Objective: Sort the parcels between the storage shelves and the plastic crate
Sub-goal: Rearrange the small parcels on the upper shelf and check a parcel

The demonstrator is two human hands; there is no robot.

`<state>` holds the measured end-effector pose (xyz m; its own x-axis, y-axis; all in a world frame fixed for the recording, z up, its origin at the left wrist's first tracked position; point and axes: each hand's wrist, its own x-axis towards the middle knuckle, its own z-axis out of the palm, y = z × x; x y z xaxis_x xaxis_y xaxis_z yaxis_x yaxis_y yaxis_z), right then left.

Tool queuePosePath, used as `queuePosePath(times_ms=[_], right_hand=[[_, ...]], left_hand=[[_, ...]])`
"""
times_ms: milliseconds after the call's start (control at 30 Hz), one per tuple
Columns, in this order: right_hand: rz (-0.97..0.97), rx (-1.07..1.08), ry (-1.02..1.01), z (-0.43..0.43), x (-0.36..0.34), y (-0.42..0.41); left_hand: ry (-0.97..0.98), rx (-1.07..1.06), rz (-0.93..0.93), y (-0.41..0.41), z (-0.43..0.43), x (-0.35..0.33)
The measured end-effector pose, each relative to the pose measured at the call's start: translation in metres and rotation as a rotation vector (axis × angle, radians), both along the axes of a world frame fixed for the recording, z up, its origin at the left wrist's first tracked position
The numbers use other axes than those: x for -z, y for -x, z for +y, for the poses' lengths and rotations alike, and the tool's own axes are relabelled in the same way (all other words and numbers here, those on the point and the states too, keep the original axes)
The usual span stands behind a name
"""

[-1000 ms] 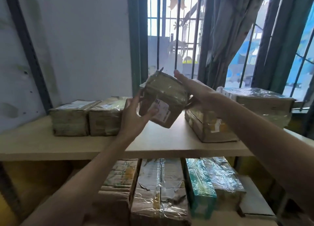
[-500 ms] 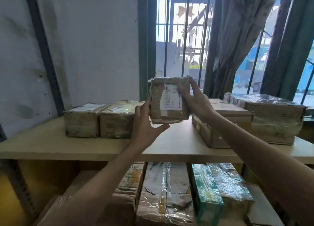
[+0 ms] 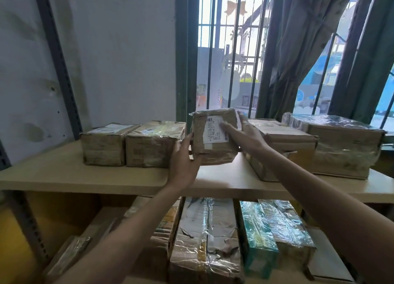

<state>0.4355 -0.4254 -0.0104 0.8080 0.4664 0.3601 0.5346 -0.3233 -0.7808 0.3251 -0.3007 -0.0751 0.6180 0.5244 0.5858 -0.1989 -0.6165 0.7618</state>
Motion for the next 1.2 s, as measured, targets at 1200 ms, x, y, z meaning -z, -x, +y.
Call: queuePosePath(times_ms=[1200], right_hand=[[-0.745,0.116,0.211,-0.066,-0.033,-0.016]], left_hand=[[-0.321,0.232,0.242,-0.045,-0.069,-0.008]])
